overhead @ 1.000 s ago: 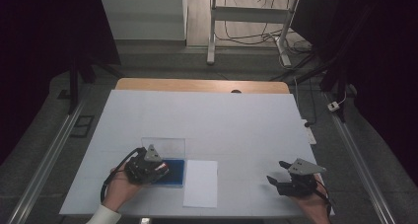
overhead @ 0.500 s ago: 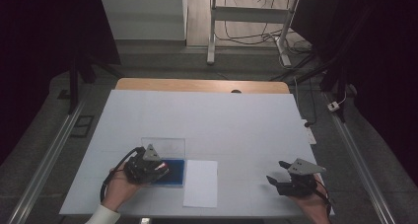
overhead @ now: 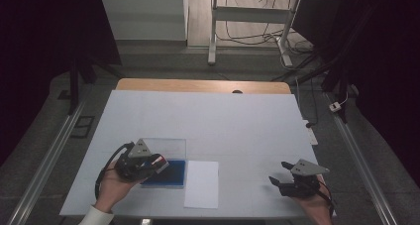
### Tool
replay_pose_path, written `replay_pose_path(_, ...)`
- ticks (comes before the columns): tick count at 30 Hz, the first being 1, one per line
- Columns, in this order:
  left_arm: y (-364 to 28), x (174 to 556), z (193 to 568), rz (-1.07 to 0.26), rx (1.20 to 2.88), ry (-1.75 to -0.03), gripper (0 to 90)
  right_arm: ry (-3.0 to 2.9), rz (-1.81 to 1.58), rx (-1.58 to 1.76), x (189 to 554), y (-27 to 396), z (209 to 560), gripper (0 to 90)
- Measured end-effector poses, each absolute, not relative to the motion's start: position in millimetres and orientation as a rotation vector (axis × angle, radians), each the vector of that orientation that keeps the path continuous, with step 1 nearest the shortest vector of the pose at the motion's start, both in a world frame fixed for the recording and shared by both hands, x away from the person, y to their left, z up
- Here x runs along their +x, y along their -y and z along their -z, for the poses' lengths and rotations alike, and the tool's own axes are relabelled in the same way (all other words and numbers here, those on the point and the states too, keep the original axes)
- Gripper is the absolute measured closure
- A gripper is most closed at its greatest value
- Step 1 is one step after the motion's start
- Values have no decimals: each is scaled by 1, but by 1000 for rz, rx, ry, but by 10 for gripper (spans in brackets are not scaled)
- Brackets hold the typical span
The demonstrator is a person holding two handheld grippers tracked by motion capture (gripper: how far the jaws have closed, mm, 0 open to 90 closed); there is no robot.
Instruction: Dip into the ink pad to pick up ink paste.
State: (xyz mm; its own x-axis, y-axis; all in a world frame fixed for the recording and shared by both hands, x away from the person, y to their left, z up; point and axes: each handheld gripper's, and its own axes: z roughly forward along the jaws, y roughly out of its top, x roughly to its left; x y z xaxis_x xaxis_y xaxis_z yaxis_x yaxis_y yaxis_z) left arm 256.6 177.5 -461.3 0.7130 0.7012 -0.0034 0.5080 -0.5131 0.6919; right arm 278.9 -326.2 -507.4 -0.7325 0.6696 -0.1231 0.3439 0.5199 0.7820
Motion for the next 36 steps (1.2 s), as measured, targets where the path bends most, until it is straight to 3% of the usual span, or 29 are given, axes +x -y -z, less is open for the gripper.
replay_pose_path(36,-165,247,439,-331,2054,-812,703,-2351,-1069,835,277,330,509,278)
